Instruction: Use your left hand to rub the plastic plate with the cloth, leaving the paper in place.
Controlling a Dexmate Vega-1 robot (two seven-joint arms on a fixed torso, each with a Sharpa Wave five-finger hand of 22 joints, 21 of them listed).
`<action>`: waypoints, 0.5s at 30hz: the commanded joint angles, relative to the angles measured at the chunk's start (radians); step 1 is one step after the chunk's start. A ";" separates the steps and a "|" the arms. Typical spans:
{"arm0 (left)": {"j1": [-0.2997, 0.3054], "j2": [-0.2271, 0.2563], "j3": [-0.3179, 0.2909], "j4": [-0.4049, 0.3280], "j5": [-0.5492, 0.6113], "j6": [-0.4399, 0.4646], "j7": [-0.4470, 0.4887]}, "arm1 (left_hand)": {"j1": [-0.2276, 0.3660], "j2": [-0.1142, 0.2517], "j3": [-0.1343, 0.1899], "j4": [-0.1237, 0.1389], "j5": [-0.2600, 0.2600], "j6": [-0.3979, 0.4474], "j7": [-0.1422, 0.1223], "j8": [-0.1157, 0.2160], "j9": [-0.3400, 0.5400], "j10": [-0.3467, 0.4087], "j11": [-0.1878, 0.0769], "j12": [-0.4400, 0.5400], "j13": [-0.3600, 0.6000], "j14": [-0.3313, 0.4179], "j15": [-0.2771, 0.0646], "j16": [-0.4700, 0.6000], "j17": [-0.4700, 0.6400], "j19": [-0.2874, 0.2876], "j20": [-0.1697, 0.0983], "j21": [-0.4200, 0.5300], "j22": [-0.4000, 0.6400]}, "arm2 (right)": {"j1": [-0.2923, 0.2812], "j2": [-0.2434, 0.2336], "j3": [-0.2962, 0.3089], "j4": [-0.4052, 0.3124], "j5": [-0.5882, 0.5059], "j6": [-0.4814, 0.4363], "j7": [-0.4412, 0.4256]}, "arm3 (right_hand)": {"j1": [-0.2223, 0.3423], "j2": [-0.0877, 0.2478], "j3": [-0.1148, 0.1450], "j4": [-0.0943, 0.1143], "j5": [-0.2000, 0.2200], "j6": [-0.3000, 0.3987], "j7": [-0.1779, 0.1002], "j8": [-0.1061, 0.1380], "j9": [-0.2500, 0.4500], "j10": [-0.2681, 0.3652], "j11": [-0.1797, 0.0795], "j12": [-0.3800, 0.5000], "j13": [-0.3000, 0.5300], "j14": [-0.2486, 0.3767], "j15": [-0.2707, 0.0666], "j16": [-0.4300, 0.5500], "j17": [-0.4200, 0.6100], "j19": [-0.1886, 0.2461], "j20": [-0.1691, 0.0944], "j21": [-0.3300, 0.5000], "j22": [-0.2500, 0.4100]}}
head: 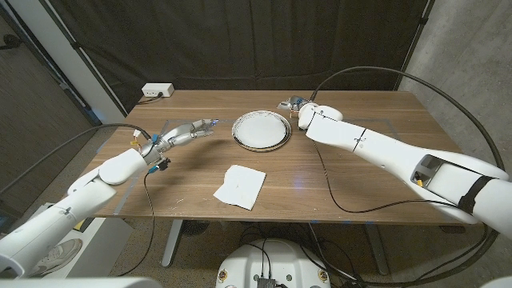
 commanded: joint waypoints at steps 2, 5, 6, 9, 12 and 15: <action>-0.020 0.032 0.015 -0.004 0.087 -0.062 -0.071 | 0.030 -0.007 0.004 -0.024 0.008 0.043 -0.016 0.014 -0.001 0.028 -0.016 0.002 0.001 0.020 -0.009 0.002 0.003 0.006 -0.001 0.010 0.003 | 0.129 0.032 -0.163 0.058 -0.068 -0.060 0.106 | 0.017 0.001 0.009 -0.005 0.007 0.000 -0.001 0.001 0.003 -0.003 -0.014 0.000 0.000 0.001 -0.012 0.003 0.002 0.005 -0.012 0.006 0.001; -0.023 0.034 0.016 -0.009 0.106 -0.070 -0.081 | 0.045 -0.017 0.005 -0.037 0.009 0.073 -0.031 0.021 -0.001 0.046 -0.030 0.002 0.001 0.036 -0.012 0.004 0.003 0.013 -0.007 0.013 0.002 | 0.152 0.041 -0.195 0.077 -0.084 -0.070 0.124 | 0.023 0.000 0.011 -0.006 0.006 -0.005 -0.004 -0.001 0.003 -0.011 -0.016 -0.004 0.000 -0.006 -0.019 0.000 0.002 0.006 -0.019 0.007 0.001; -0.024 0.035 0.016 -0.011 0.114 -0.073 -0.083 | 0.054 -0.022 0.006 -0.045 0.010 0.094 -0.040 0.025 -0.002 0.058 -0.037 0.002 0.001 0.044 -0.018 0.004 0.004 0.014 -0.008 0.013 0.002 | 0.157 0.044 -0.204 0.082 -0.090 -0.073 0.126 | 0.026 0.000 0.013 -0.007 0.006 -0.006 -0.003 -0.001 0.003 -0.014 -0.016 -0.005 0.000 -0.007 -0.023 0.000 0.002 0.006 -0.020 0.007 0.001; -0.025 0.039 0.016 -0.022 0.140 -0.086 -0.090 | 0.062 -0.027 0.006 -0.052 0.009 0.106 -0.044 0.027 -0.002 0.069 -0.047 0.002 0.001 0.054 -0.024 0.005 0.004 0.016 -0.010 0.014 0.002 | 0.175 0.060 -0.235 0.106 -0.107 -0.077 0.136 | 0.033 0.000 0.016 -0.010 0.006 -0.006 -0.003 -0.001 0.004 -0.015 -0.019 -0.007 0.000 -0.008 -0.025 -0.001 0.001 0.008 -0.026 0.007 0.001; -0.028 0.046 0.015 -0.034 0.163 -0.095 -0.102 | 0.075 -0.035 0.007 -0.062 0.009 0.117 -0.057 0.028 -0.002 0.074 -0.051 -0.001 0.001 0.062 -0.032 0.006 0.004 0.018 -0.015 0.015 0.002 | 0.188 0.074 -0.258 0.123 -0.120 -0.079 0.145 | 0.054 0.003 0.027 -0.019 0.007 -0.011 -0.008 -0.002 0.004 -0.018 -0.027 -0.008 0.000 0.000 -0.038 0.002 0.001 0.017 -0.033 0.011 0.001; -0.031 0.049 0.013 -0.042 0.199 -0.113 -0.103 | 0.100 -0.044 0.011 -0.081 0.011 0.139 -0.069 0.030 -0.003 0.092 -0.061 -0.001 0.001 0.076 -0.041 0.006 0.004 0.022 -0.017 0.016 0.002 | 0.201 0.087 -0.279 0.139 -0.130 -0.082 0.157 | 0.067 0.004 0.034 -0.024 0.007 -0.014 -0.010 -0.002 0.004 -0.019 -0.031 -0.009 0.000 0.006 -0.043 0.003 0.000 0.023 -0.035 0.013 0.001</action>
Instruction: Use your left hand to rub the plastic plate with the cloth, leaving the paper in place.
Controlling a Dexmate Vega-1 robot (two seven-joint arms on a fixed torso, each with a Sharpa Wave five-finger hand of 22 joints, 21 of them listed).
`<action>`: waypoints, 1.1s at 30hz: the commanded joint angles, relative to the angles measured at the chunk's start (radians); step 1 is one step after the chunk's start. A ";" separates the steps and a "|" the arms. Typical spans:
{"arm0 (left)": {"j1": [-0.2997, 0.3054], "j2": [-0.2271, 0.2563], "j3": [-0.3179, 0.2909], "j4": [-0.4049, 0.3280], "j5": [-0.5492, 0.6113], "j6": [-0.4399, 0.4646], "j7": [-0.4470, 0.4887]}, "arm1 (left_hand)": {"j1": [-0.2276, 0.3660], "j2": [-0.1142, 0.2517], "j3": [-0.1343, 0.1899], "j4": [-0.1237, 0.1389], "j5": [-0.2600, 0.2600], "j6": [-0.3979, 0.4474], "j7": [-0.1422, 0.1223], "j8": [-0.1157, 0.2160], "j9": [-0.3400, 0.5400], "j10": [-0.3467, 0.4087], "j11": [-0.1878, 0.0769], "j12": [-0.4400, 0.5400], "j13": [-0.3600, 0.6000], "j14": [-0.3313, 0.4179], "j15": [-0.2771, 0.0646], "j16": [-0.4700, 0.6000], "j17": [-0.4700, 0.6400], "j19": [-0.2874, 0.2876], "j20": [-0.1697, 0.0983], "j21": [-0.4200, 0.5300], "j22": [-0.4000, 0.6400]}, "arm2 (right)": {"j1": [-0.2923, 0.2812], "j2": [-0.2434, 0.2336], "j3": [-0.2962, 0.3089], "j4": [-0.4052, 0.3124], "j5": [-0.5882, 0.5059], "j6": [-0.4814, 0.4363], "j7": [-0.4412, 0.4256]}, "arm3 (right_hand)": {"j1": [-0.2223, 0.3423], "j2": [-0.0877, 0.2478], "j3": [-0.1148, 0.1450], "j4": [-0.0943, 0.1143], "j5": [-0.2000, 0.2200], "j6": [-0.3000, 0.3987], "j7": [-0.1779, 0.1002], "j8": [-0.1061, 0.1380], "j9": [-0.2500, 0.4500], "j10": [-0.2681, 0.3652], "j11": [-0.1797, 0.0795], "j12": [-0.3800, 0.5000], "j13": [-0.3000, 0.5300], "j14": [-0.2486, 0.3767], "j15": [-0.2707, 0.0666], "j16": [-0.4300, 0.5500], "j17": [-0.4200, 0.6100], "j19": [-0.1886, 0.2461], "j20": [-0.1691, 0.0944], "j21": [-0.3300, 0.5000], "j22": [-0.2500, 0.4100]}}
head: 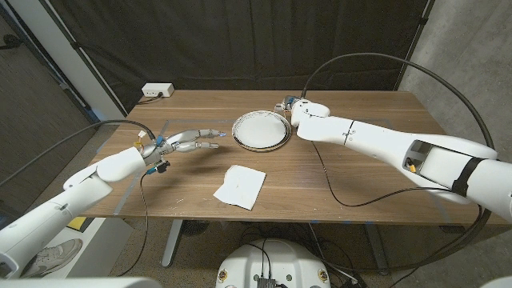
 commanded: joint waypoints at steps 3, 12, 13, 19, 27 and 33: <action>-0.014 0.022 -0.004 -0.038 0.135 -0.066 -0.035 | 0.046 -0.006 0.007 -0.031 0.013 0.031 -0.014 0.010 0.002 0.024 -0.015 -0.004 0.000 0.025 -0.038 0.005 0.002 0.010 -0.010 0.009 0.002 | 0.082 0.059 -0.125 0.080 -0.057 -0.033 0.069 | 0.031 0.003 0.017 -0.007 0.007 -0.012 -0.003 -0.004 0.005 0.001 -0.015 -0.004 0.000 0.013 -0.034 0.002 0.003 0.013 -0.011 0.009 0.001; -0.005 0.019 -0.039 -0.058 0.257 -0.143 -0.003 | 0.118 -0.037 0.014 -0.071 0.021 0.048 -0.021 0.008 0.005 0.027 -0.030 -0.016 0.001 0.028 -0.054 -0.003 0.001 0.009 -0.018 0.007 0.001 | 0.104 0.089 -0.151 0.134 -0.048 -0.011 0.114 | 0.046 -0.018 0.013 -0.015 -0.001 -0.040 -0.006 -0.010 0.005 -0.019 -0.026 -0.012 0.001 0.001 -0.032 -0.003 0.004 0.007 -0.015 0.007 0.002; -0.003 0.019 -0.043 -0.064 0.275 -0.148 -0.001 | 0.124 -0.041 0.013 -0.073 0.022 0.052 -0.021 0.008 0.005 0.030 -0.034 -0.016 0.001 0.029 -0.057 -0.003 0.001 0.009 -0.018 0.007 0.001 | 0.108 0.094 -0.157 0.144 -0.049 -0.007 0.121 | 0.045 -0.021 0.011 -0.014 -0.003 -0.041 -0.005 -0.010 0.005 -0.022 -0.024 -0.013 0.001 -0.002 -0.032 -0.003 0.004 0.007 -0.015 0.007 0.002; 0.014 0.014 -0.073 -0.087 0.370 -0.176 0.022 | 0.153 -0.056 0.013 -0.079 0.026 0.069 -0.022 0.011 0.006 0.038 -0.038 -0.017 0.001 0.031 -0.061 -0.005 0.001 0.006 -0.019 0.005 0.000 | 0.115 0.119 -0.173 0.192 -0.053 0.029 0.148 | 0.044 -0.025 0.007 -0.013 -0.005 -0.047 -0.006 -0.010 0.005 -0.025 -0.025 -0.014 0.001 -0.004 -0.032 -0.003 0.005 0.005 -0.016 0.006 0.002; 0.030 -0.001 -0.103 -0.108 0.507 -0.211 0.068 | 0.167 -0.066 0.010 -0.077 0.028 0.068 -0.025 0.007 0.006 0.030 -0.038 -0.023 0.001 0.027 -0.064 -0.008 0.002 0.005 -0.020 0.005 0.000 | 0.112 0.141 -0.174 0.240 -0.058 0.075 0.176 | 0.049 -0.023 0.007 -0.014 -0.005 -0.050 -0.007 -0.010 0.006 -0.029 -0.025 -0.015 0.001 -0.008 -0.031 -0.004 0.006 0.003 -0.018 0.005 0.002; 0.031 -0.018 -0.109 -0.108 0.586 -0.243 0.105 | 0.181 -0.079 0.001 -0.063 0.033 0.013 -0.026 -0.026 0.006 -0.025 -0.037 -0.046 0.001 0.013 -0.066 -0.011 0.010 0.003 -0.019 0.004 0.001 | 0.110 0.147 -0.169 0.253 -0.067 0.088 0.188 | 0.053 -0.022 0.006 -0.014 -0.005 -0.051 -0.006 -0.008 0.006 -0.030 -0.025 -0.014 0.001 -0.011 -0.030 -0.004 0.006 0.000 -0.018 0.004 0.002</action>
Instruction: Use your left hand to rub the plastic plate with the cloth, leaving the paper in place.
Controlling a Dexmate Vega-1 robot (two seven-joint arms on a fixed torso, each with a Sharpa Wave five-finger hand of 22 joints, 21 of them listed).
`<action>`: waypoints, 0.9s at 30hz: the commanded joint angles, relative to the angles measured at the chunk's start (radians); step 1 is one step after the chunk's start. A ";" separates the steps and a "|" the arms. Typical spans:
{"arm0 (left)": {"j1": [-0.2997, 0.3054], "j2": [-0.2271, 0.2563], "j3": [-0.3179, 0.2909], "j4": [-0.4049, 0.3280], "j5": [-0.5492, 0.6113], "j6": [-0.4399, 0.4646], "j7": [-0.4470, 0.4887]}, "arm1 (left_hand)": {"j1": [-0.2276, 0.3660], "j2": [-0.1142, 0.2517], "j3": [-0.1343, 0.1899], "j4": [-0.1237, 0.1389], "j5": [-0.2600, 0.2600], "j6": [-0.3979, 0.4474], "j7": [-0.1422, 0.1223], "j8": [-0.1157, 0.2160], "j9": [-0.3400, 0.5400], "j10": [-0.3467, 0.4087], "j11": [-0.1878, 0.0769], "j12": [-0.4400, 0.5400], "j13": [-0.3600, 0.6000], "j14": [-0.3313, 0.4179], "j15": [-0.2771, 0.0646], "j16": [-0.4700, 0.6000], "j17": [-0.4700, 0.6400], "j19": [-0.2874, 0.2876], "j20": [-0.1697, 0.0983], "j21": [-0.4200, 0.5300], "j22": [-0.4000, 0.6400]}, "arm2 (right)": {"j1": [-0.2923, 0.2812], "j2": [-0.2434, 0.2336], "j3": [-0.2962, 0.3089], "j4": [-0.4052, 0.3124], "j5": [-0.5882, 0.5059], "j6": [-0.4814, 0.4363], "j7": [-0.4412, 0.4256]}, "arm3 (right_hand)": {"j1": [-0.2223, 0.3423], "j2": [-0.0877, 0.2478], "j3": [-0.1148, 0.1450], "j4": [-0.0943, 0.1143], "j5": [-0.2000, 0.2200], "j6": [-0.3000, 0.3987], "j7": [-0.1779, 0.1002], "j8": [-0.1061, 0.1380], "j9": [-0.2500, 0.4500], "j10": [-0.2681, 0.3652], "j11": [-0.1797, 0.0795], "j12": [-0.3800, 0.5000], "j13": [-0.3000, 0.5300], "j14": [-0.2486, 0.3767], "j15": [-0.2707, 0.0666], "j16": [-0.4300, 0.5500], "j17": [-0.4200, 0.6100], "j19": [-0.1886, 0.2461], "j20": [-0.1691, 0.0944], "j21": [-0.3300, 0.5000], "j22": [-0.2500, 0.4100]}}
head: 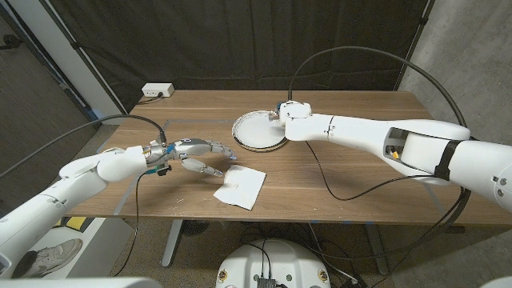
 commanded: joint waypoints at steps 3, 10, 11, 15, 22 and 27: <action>0.011 -0.033 -0.030 -0.019 0.211 -0.073 0.091 | 0.007 -0.004 -0.005 0.007 0.011 -0.031 0.000 -0.018 0.003 -0.029 -0.001 -0.012 0.002 -0.010 -0.069 -0.002 0.007 -0.004 -0.004 0.004 0.001 | 0.007 0.034 -0.011 0.068 -0.019 0.050 0.048 | 0.009 -0.006 -0.006 -0.002 0.002 -0.007 -0.002 0.000 0.006 -0.007 0.002 0.001 0.001 -0.004 -0.029 -0.002 0.004 0.000 -0.007 -0.002 0.002; 0.014 -0.046 -0.038 -0.037 0.378 -0.094 0.210 | 0.033 0.014 0.007 0.007 0.017 -0.042 -0.001 -0.025 0.004 -0.028 -0.006 -0.009 0.002 -0.010 -0.077 -0.002 0.009 -0.005 -0.003 0.003 0.001 | 0.007 0.049 -0.008 0.101 -0.029 0.066 0.065 | 0.013 -0.005 -0.008 -0.001 0.002 -0.005 -0.003 0.002 0.006 -0.005 0.003 0.002 0.001 -0.005 -0.030 -0.001 0.004 0.000 -0.006 -0.002 0.003; 0.015 -0.046 -0.038 -0.041 0.404 -0.091 0.234 | 0.036 0.015 0.008 0.007 0.018 -0.043 -0.001 -0.026 0.004 -0.028 -0.007 -0.008 0.002 -0.010 -0.077 -0.002 0.009 -0.005 -0.004 0.003 0.001 | 0.008 0.052 -0.010 0.106 -0.031 0.066 0.069 | 0.014 -0.004 -0.008 -0.001 0.002 -0.003 -0.003 0.003 0.006 -0.005 0.003 0.002 0.001 -0.006 -0.031 -0.001 0.004 0.000 -0.007 -0.002 0.003; 0.011 -0.039 -0.023 -0.047 0.460 -0.079 0.297 | 0.042 0.018 0.009 0.007 0.019 -0.049 -0.001 -0.030 0.004 -0.028 -0.007 -0.007 0.002 -0.010 -0.080 -0.001 0.009 -0.006 -0.005 0.003 0.001 | 0.017 0.067 -0.020 0.136 -0.038 0.075 0.094 | 0.017 0.000 -0.007 0.000 0.002 -0.002 -0.005 0.004 0.006 -0.006 0.000 0.002 0.001 -0.006 -0.031 0.000 0.004 0.000 -0.007 -0.002 0.003; -0.015 -0.021 0.032 -0.043 0.479 -0.054 0.328 | 0.044 0.020 0.007 0.013 0.019 -0.064 0.000 -0.038 0.004 -0.028 -0.005 -0.007 0.002 -0.014 -0.084 -0.002 0.011 -0.005 -0.007 0.003 0.001 | 0.030 0.104 -0.036 0.210 -0.049 0.084 0.137 | 0.022 0.002 -0.007 0.000 0.002 -0.004 -0.005 0.005 0.006 -0.010 0.001 0.001 0.001 -0.011 -0.028 -0.001 0.005 -0.002 -0.008 -0.002 0.003; -0.040 -0.010 0.075 -0.028 0.411 -0.049 0.274 | 0.042 0.018 0.003 0.017 0.019 -0.070 0.000 -0.041 0.005 -0.027 -0.005 -0.005 0.002 -0.017 -0.086 -0.002 0.012 -0.005 -0.009 0.003 0.001 | 0.032 0.118 -0.038 0.239 -0.051 0.085 0.159 | 0.024 0.001 -0.009 0.002 0.001 -0.011 -0.004 0.003 0.006 -0.019 0.000 -0.001 0.001 -0.022 -0.023 -0.004 0.005 -0.009 -0.009 -0.005 0.003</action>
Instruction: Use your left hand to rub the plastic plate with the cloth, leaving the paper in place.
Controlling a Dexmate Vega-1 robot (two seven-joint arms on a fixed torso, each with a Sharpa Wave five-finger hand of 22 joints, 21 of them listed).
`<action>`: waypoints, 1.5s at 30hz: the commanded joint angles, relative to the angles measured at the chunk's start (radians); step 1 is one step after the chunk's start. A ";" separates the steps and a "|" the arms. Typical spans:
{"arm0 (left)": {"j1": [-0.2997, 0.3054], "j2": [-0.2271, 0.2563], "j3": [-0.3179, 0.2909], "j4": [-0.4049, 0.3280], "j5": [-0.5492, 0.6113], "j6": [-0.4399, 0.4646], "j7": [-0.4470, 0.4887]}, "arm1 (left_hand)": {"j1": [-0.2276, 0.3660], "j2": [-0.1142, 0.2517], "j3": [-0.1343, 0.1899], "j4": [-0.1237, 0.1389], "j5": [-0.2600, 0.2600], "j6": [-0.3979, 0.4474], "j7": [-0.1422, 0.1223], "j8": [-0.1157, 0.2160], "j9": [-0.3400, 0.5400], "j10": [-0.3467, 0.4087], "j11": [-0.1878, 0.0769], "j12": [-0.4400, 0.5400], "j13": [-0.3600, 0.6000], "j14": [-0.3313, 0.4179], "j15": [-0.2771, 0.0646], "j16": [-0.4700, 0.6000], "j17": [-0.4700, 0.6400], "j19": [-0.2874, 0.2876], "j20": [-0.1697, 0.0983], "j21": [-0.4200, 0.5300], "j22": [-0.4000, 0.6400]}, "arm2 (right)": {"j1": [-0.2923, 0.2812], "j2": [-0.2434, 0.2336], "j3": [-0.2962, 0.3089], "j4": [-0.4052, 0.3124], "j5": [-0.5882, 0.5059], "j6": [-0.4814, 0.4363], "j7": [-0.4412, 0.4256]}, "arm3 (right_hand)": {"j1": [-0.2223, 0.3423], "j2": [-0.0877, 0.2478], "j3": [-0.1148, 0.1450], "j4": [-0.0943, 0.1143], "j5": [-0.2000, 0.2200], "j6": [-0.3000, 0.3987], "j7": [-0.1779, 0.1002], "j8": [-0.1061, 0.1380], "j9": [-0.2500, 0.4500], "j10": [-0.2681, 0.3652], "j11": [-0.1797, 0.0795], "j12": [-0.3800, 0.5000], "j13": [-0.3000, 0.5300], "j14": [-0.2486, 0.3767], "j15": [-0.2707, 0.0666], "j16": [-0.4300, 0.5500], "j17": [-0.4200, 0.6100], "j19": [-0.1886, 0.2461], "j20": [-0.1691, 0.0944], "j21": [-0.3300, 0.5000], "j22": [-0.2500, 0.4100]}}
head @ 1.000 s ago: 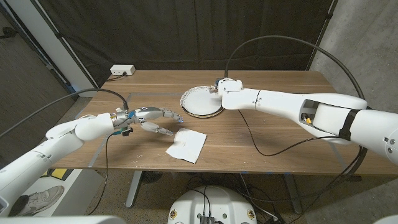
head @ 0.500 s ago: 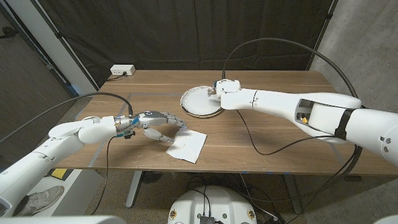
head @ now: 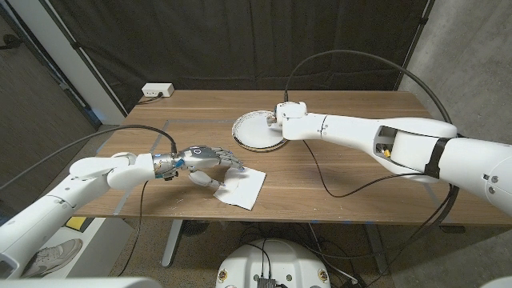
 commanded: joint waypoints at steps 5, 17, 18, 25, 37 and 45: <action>-0.045 0.027 0.091 0.003 -0.020 0.026 -0.018 | 0.000 -0.006 -0.003 0.012 0.005 -0.009 0.000 -0.005 0.005 0.001 -0.006 0.004 0.002 -0.009 -0.089 -0.002 0.003 0.001 -0.004 0.003 0.001 | 0.012 0.050 -0.017 0.105 -0.015 0.025 0.071 | 0.010 -0.003 -0.006 0.007 0.001 -0.006 0.001 0.004 0.006 -0.013 -0.003 -0.002 0.001 -0.014 -0.022 -0.004 0.006 -0.005 -0.004 -0.005 0.004; -0.024 0.065 0.113 -0.050 0.105 0.086 0.086 | -0.004 -0.018 -0.016 0.016 0.004 -0.015 0.001 -0.009 0.006 0.021 -0.009 0.012 0.001 -0.008 -0.085 0.000 0.003 -0.002 -0.003 0.001 0.001 | 0.009 0.072 -0.025 0.139 -0.030 0.035 0.105 | 0.014 -0.001 -0.008 0.009 0.000 -0.011 -0.002 0.003 0.006 -0.016 -0.004 -0.001 0.001 -0.021 -0.024 -0.003 0.006 -0.009 -0.007 -0.006 0.004; -0.022 0.069 0.116 -0.054 0.113 0.092 0.097 | -0.002 -0.019 -0.016 0.015 0.005 -0.015 0.001 -0.010 0.006 0.023 -0.008 0.013 0.001 -0.006 -0.087 0.000 0.003 -0.001 -0.002 0.001 0.001 | 0.009 0.073 -0.027 0.137 -0.033 0.031 0.105 | 0.014 -0.001 -0.008 0.010 0.000 -0.012 -0.002 0.003 0.006 -0.016 -0.004 -0.001 0.001 -0.022 -0.023 -0.004 0.006 -0.009 -0.007 -0.006 0.004; -0.016 0.099 0.141 -0.071 0.157 0.128 0.180 | 0.019 -0.019 -0.014 0.010 0.009 -0.016 0.001 -0.011 0.006 0.047 -0.015 0.019 0.001 0.009 -0.098 0.004 0.000 0.008 -0.007 0.005 0.001 | 0.007 0.067 -0.026 0.119 -0.040 0.017 0.105 | 0.017 0.001 -0.009 0.011 0.001 -0.020 -0.001 0.001 0.006 -0.021 -0.003 -0.002 0.001 -0.026 -0.024 -0.003 0.007 -0.010 -0.010 -0.006 0.004; -0.007 0.155 0.204 -0.107 0.271 0.213 0.323 | 0.026 -0.032 -0.027 0.014 0.012 0.007 0.009 -0.003 0.007 0.064 -0.010 0.020 0.001 0.019 -0.104 0.006 0.000 0.010 -0.011 0.005 0.001 | 0.003 0.049 -0.017 0.084 -0.037 0.013 0.099 | 0.022 0.001 -0.011 0.012 0.000 -0.026 -0.001 0.001 0.006 -0.025 -0.005 -0.002 0.001 -0.027 -0.025 -0.001 0.007 -0.011 -0.010 -0.006 0.005; -0.025 0.181 0.264 -0.091 0.333 0.264 0.498 | 0.078 -0.021 -0.021 0.011 0.024 0.140 0.037 0.042 0.006 0.173 -0.020 0.038 0.001 0.099 -0.131 0.026 0.000 0.059 -0.029 0.027 0.004 | 0.002 0.038 -0.013 0.067 -0.033 0.009 0.099 | 0.023 0.001 -0.012 0.014 0.000 -0.030 0.000 0.001 0.006 -0.024 -0.003 0.000 0.001 -0.027 -0.025 0.000 0.007 -0.012 -0.010 -0.006 0.005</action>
